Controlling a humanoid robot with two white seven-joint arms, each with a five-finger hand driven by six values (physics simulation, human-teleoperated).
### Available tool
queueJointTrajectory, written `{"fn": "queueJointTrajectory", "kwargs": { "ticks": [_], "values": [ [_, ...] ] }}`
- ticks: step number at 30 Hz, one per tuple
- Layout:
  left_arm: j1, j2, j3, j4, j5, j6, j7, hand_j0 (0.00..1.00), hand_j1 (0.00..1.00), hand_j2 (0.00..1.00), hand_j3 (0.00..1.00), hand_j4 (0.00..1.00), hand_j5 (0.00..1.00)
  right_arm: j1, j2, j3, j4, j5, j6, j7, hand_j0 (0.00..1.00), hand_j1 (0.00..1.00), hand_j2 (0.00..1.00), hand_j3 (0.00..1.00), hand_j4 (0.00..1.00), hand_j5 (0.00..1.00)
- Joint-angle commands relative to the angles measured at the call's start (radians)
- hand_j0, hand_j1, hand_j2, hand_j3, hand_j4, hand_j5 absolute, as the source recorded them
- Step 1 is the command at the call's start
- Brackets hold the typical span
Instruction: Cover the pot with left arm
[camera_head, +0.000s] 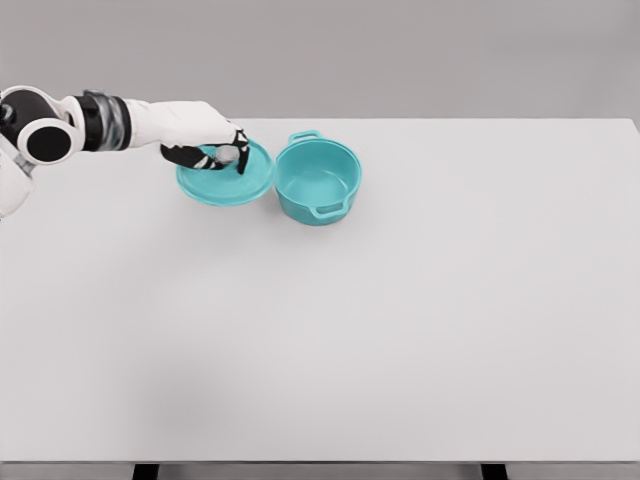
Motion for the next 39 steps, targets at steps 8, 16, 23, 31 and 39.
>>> {"fn": "queueJointTrajectory", "kwargs": {
  "ticks": [8, 16, 23, 31, 39],
  "values": [
    [-0.009, -0.053, 0.003, 0.006, -0.003, 0.006, 0.0, 0.47, 0.47, 0.47, 0.47, 0.47, 0.47, 0.0, 0.0, 0.0, 0.0, 0.0, 0.0, 0.0, 1.0, 1.0, 1.0, 1.0, 1.0, 1.0],
    [-0.017, -0.131, 0.006, 0.013, -0.011, 0.013, 0.0, 0.47, 0.47, 0.47, 0.47, 0.47, 0.47, 0.0, 0.0, 0.0, 0.0, 0.0, 0.0, 0.0, 1.0, 1.0, 1.0, 1.0, 1.0, 1.0],
    [-0.023, -0.191, 0.029, 0.069, -0.016, 0.006, 0.0, 0.47, 0.47, 0.47, 0.47, 0.47, 0.47, 0.0, 0.0, 0.0, 0.0, 0.0, 0.0, 0.0, 1.0, 1.0, 1.0, 1.0, 1.0, 1.0],
    [-0.014, -0.252, 0.055, 0.098, -0.052, 0.01, 0.0, 0.47, 0.47, 0.47, 0.47, 0.47, 0.47, 0.0, 0.0, 0.0, 0.0, 0.0, 0.0, 0.0, 1.0, 1.0, 1.0, 1.0, 1.0, 1.0],
    [-0.006, -0.293, 0.07, 0.164, -0.114, 0.013, 0.0, 0.47, 0.47, 0.47, 0.47, 0.47, 0.47, 0.0, 0.0, 0.0, 0.0, 0.0, 0.0, 0.002, 1.0, 1.0, 1.0, 1.0, 1.0, 1.0]
  ]
}}
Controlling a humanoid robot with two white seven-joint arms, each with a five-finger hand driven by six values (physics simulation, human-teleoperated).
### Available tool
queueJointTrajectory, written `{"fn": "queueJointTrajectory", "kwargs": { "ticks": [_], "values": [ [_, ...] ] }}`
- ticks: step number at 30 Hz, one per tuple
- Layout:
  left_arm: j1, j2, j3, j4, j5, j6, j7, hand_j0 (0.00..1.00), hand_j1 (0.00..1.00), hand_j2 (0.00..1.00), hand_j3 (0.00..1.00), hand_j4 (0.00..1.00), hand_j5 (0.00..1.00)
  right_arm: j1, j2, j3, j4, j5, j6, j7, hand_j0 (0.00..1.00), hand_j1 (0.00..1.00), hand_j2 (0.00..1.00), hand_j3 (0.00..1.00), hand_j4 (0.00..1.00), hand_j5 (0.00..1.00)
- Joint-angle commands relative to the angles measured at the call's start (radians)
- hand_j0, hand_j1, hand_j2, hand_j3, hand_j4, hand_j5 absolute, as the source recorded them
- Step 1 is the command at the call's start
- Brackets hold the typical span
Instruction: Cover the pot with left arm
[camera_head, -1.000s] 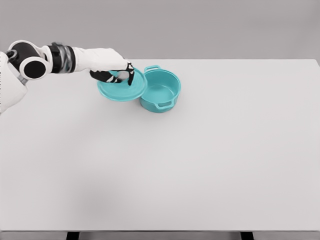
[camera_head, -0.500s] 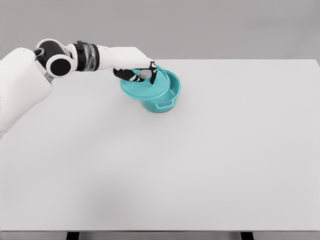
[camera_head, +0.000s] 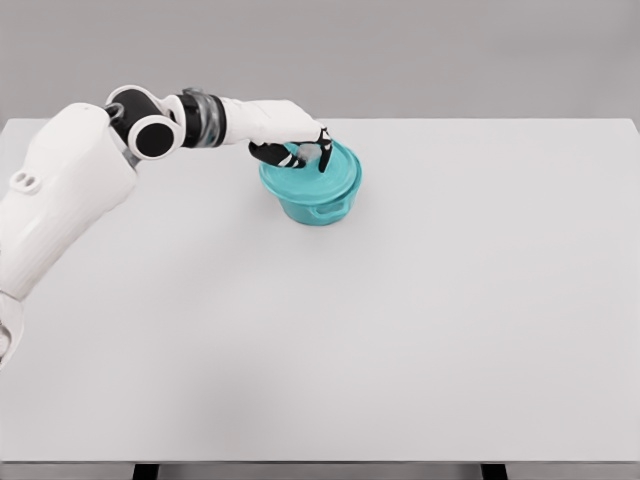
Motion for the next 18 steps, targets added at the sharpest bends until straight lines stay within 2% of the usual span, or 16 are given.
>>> {"fn": "queueJointTrajectory", "kwargs": {
  "ticks": [1, 8, 11, 18],
  "values": [
    [0.0, -0.014, 0.008, 0.016, -0.023, 0.002, 0.001, 0.47, 0.47, 0.47, 0.47, 0.47, 0.47, 0.0, 0.0, 0.0, 0.0, 0.0, 0.0, 0.0, 1.0, 1.0, 1.0, 1.0, 1.0, 1.0],
    [0.011, -0.029, 0.009, 0.026, -0.08, 0.002, 0.021, 0.47, 0.47, 0.47, 0.47, 0.47, 0.47, 0.0, 0.0, 0.0, 0.0, 0.0, 0.0, 0.0, 1.0, 1.0, 1.0, 1.0, 1.0, 1.0],
    [0.015, -0.04, 0.011, 0.031, -0.112, 0.004, 0.062, 0.47, 0.47, 0.47, 0.47, 0.47, 0.47, 0.0, 0.0, 0.0, 0.0, 0.0, 0.0, 0.0, 1.0, 1.0, 1.0, 1.0, 1.0, 1.0],
    [0.015, -0.04, 0.023, 0.031, -0.113, 0.006, 0.064, 0.47, 0.47, 0.47, 0.47, 0.47, 0.47, 0.0, 0.0, 0.0, 0.0, 0.0, 0.0, 0.0, 1.0, 1.0, 1.0, 1.0, 1.0, 1.0]
  ]
}}
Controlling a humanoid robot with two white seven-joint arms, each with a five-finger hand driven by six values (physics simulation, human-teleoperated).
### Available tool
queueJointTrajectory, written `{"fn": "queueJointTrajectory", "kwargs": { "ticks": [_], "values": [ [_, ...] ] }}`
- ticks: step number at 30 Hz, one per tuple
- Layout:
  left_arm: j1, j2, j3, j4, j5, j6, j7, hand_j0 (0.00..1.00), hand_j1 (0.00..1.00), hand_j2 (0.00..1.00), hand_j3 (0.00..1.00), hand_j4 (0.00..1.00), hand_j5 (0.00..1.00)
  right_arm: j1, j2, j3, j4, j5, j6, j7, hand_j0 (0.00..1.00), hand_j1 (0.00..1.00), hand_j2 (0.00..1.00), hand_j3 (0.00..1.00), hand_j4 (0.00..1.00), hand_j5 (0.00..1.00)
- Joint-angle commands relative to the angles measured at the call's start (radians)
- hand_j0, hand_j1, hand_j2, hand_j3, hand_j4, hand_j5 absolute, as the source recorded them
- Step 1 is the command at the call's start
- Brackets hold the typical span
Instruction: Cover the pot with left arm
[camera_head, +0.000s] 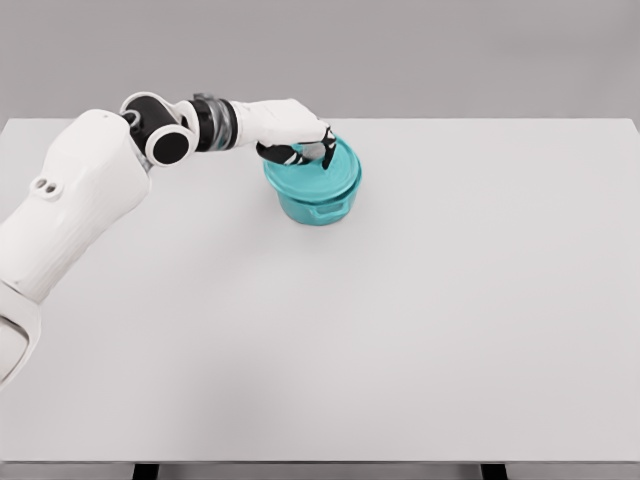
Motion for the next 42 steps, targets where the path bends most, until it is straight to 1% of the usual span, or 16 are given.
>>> {"fn": "queueJointTrajectory", "kwargs": {
  "ticks": [1, 8, 11, 13, 17, 19, 28, 32, 38, 42],
  "values": [
    [-0.002, -0.002, 0.005, 0.0, 0.001, 0.002, 0.003, 0.47, 0.47, 0.47, 0.47, 0.47, 0.47, 0.0, 0.0, 0.0, 0.0, 0.0, 0.0, 0.001, 1.0, 1.0, 1.0, 1.0, 1.0, 1.0],
    [0.005, -0.008, 0.008, 0.001, 0.001, 0.002, 0.003, 0.49, 0.49, 0.49, 0.49, 0.49, 0.49, 0.0, 0.0, 0.0, 0.0, 0.0, 0.0, 0.0, 1.0, 1.0, 1.0, 1.0, 1.0, 1.0],
    [0.005, -0.008, 0.011, 0.011, 0.003, 0.001, 0.003, 0.53, 0.53, 0.53, 0.53, 0.53, 0.53, 0.0, 0.0, 0.0, 0.0, 0.0, 0.0, 0.0, 1.0, 1.0, 1.0, 1.0, 1.0, 1.0],
    [0.005, -0.009, 0.014, 0.012, 0.003, 0.002, 0.001, 0.59, 0.59, 0.59, 0.59, 0.59, 0.59, 0.0, 0.0, 0.0, 0.0, 0.0, 0.0, 0.001, 1.0, 1.0, 1.0, 1.0, 1.0, 1.0],
    [0.006, -0.015, 0.022, 0.012, 0.003, 0.002, 0.001, 0.63, 0.63, 0.63, 0.63, 0.63, 0.63, 0.0, 0.0, 0.0, 0.0, 0.0, 0.0, 0.001, 1.0, 1.0, 1.0, 1.0, 1.0, 1.0],
    [0.006, -0.017, 0.022, 0.012, 0.003, 0.002, 0.001, 0.67, 0.67, 0.67, 0.67, 0.67, 0.67, 0.0, 0.0, 0.0, 0.0, 0.0, 0.0, 0.0, 1.0, 1.0, 1.0, 1.0, 1.0, 1.0],
    [0.008, -0.031, 0.023, 0.041, 0.004, 0.002, 0.003, 0.68, 0.68, 0.68, 0.68, 0.68, 0.68, 0.0, 0.0, 0.0, 0.0, 0.0, 0.0, 0.0, 1.0, 1.0, 1.0, 1.0, 1.0, 1.0],
    [0.018, -0.043, 0.039, 0.066, 0.006, 0.002, 0.003, 0.68, 0.68, 0.68, 0.68, 0.68, 0.68, 0.0, 0.0, 0.0, 0.0, 0.0, 0.0, 0.0, 1.0, 1.0, 1.0, 1.0, 1.0, 1.0],
    [0.018, -0.043, 0.054, 0.066, 0.007, 0.001, 0.003, 0.68, 0.68, 0.68, 0.68, 0.68, 0.68, 0.0, 0.0, 0.0, 0.0, 0.0, 0.0, 0.001, 1.0, 1.0, 1.0, 1.0, 1.0, 1.0],
    [0.018, -0.043, 0.06, 0.066, 0.007, 0.001, 0.003, 0.73, 0.73, 0.73, 0.73, 0.73, 0.73, 0.0, 0.0, 0.0, 0.0, 0.0, 0.0, 0.0, 1.0, 1.0, 1.0, 1.0, 1.0, 1.0]
  ]
}}
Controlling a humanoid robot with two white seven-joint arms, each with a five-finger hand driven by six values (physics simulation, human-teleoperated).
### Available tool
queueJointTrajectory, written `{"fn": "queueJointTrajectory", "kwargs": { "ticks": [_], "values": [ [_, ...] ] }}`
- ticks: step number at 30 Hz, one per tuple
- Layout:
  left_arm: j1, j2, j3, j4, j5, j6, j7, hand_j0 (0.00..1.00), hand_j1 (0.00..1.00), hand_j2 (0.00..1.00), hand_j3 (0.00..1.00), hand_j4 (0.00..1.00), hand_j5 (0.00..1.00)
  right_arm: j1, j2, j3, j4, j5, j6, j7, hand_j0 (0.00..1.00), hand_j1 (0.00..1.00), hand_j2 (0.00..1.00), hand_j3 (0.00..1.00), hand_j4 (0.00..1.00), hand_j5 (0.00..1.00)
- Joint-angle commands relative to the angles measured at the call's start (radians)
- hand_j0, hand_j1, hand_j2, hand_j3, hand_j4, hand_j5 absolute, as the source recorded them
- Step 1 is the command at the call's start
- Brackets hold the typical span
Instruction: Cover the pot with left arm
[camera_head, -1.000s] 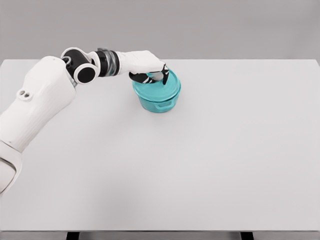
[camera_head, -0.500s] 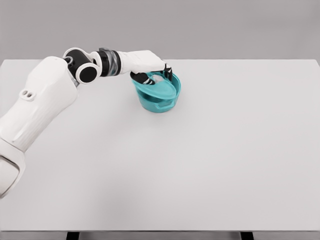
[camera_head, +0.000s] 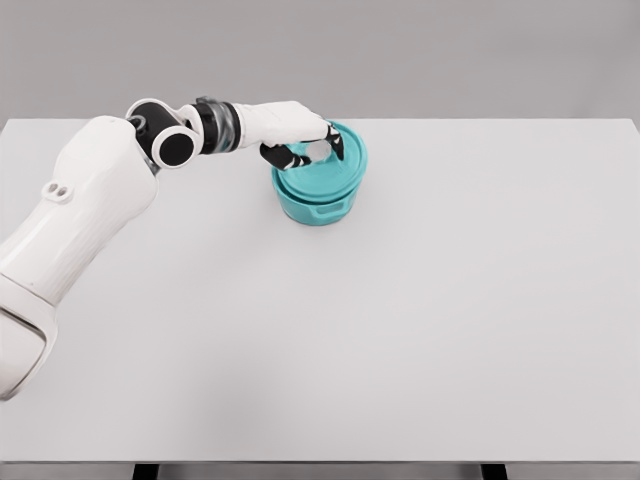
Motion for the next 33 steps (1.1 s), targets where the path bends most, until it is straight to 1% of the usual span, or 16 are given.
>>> {"fn": "queueJointTrajectory", "kwargs": {
  "ticks": [1, 3, 5, 6, 8, 14, 15, 18, 19, 22, 24, 26, 28, 29, 32, 33],
  "values": [
    [0.0, 0.002, 0.007, -0.001, 0.002, 0.0, 0.0, 0.73, 0.73, 0.73, 0.73, 0.73, 0.73, 0.0, 0.0, 0.0, 0.0, 0.0, 0.0, 0.0, 1.0, 1.0, 1.0, 1.0, 1.0, 1.0],
    [0.0, 0.008, 0.011, -0.002, 0.005, -0.002, 0.0, 0.8, 0.8, 0.8, 0.8, 0.8, 0.8, 0.0, 0.0, 0.0, 0.0, 0.0, 0.0, 0.0, 1.0, 1.0, 1.0, 1.0, 1.0, 1.0],
    [0.0, 0.015, 0.024, -0.01, 0.006, -0.01, 0.0, 0.9, 0.9, 0.9, 0.9, 0.9, 0.9, 0.0, 0.0, 0.0, 0.0, 0.0, 0.0, 0.0, 1.0, 1.0, 1.0, 1.0, 1.0, 1.0],
    [0.0, 0.018, 0.025, -0.01, 0.006, -0.01, 0.0, 0.91, 0.91, 0.91, 0.91, 0.91, 0.91, 0.0, 0.0, 0.0, 0.0, 0.0, 0.0, 0.0, 1.0, 1.0, 1.0, 1.0, 1.0, 1.0],
    [0.0, 0.029, 0.033, -0.011, 0.009, -0.014, 0.0, 1.0, 1.0, 1.0, 1.0, 1.0, 1.0, 0.0, 0.0, 0.0, 0.0, 0.0, 0.0, 0.0, 1.0, 1.0, 1.0, 1.0, 1.0, 1.0],
    [-0.002, 0.048, 0.036, -0.021, 0.031, -0.039, 0.0, 1.0, 1.0, 1.0, 1.0, 1.0, 1.0, 0.0, 0.0, 0.0, 0.0, 0.0, 0.0, 0.0, 1.0, 1.0, 1.0, 1.0, 1.0, 1.0],
    [-0.002, 0.06, 0.036, -0.033, 0.043, -0.053, 0.0, 1.0, 1.0, 1.0, 1.0, 1.0, 1.0, 0.0, 0.0, 0.0, 0.0, 0.0, 0.0, 0.0, 1.0, 1.0, 1.0, 1.0, 1.0, 1.0],
    [-0.002, 0.094, 0.036, -0.024, 0.239, -0.134, 0.0, 1.0, 1.0, 1.0, 1.0, 1.0, 1.0, 0.0, 0.0, 0.0, 0.0, 0.0, 0.0, 0.0, 1.0, 1.0, 1.0, 1.0, 1.0, 1.0],
    [-0.002, 0.1, 0.036, -0.024, 0.258, -0.142, 0.0, 1.0, 1.0, 1.0, 1.0, 1.0, 1.0, 0.0, 0.0, 0.0, 0.0, 0.0, 0.0, 0.0, 1.0, 1.0, 1.0, 1.0, 1.0, 1.0],
    [-0.002, 0.106, 0.036, -0.027, 0.262, -0.185, -0.001, 1.0, 1.0, 1.0, 1.0, 1.0, 1.0, 0.0, 0.0, 0.0, 0.0, 0.0, 0.0, 0.002, 1.0, 1.0, 1.0, 1.0, 1.0, 1.0],
    [0.0, 0.14, 0.033, -0.024, 0.261, -0.185, -0.003, 1.0, 1.0, 1.0, 1.0, 1.0, 1.0, 0.0, 0.0, 0.0, 0.0, 0.0, 0.0, 0.0, 1.0, 1.0, 1.0, 1.0, 1.0, 1.0],
    [-0.002, 0.198, 0.033, -0.027, 0.262, -0.185, -0.003, 1.0, 1.0, 1.0, 1.0, 1.0, 1.0, 0.0, 0.0, 0.0, 0.0, 0.0, 0.0, 0.0, 1.0, 1.0, 1.0, 1.0, 1.0, 1.0],
    [0.0, 0.236, 0.034, -0.025, 0.262, -0.185, -0.003, 1.0, 1.0, 1.0, 1.0, 1.0, 1.0, 0.0, 0.0, 0.0, 0.0, 0.0, 0.0, 0.0, 1.0, 1.0, 1.0, 1.0, 1.0, 1.0],
    [0.003, 0.273, 0.034, -0.022, 0.262, -0.185, -0.003, 1.0, 1.0, 1.0, 1.0, 1.0, 1.0, 0.0, 0.0, 0.0, 0.0, 0.0, 0.0, 0.0, 1.0, 1.0, 1.0, 1.0, 1.0, 1.0],
    [0.017, 0.334, 0.036, -0.016, 0.264, -0.185, -0.001, 1.0, 1.0, 1.0, 1.0, 1.0, 1.0, 0.0, 0.0, 0.0, 0.0, 0.0, 0.0, 0.002, 1.0, 1.0, 1.0, 1.0, 1.0, 1.0],
    [0.031, 0.347, 0.037, -0.002, 0.264, -0.185, -0.001, 1.0, 1.0, 1.0, 1.0, 1.0, 1.0, 0.0, 0.0, 0.0, 0.0, 0.0, 0.0, 0.002, 1.0, 1.0, 1.0, 1.0, 1.0, 1.0]
  ]
}}
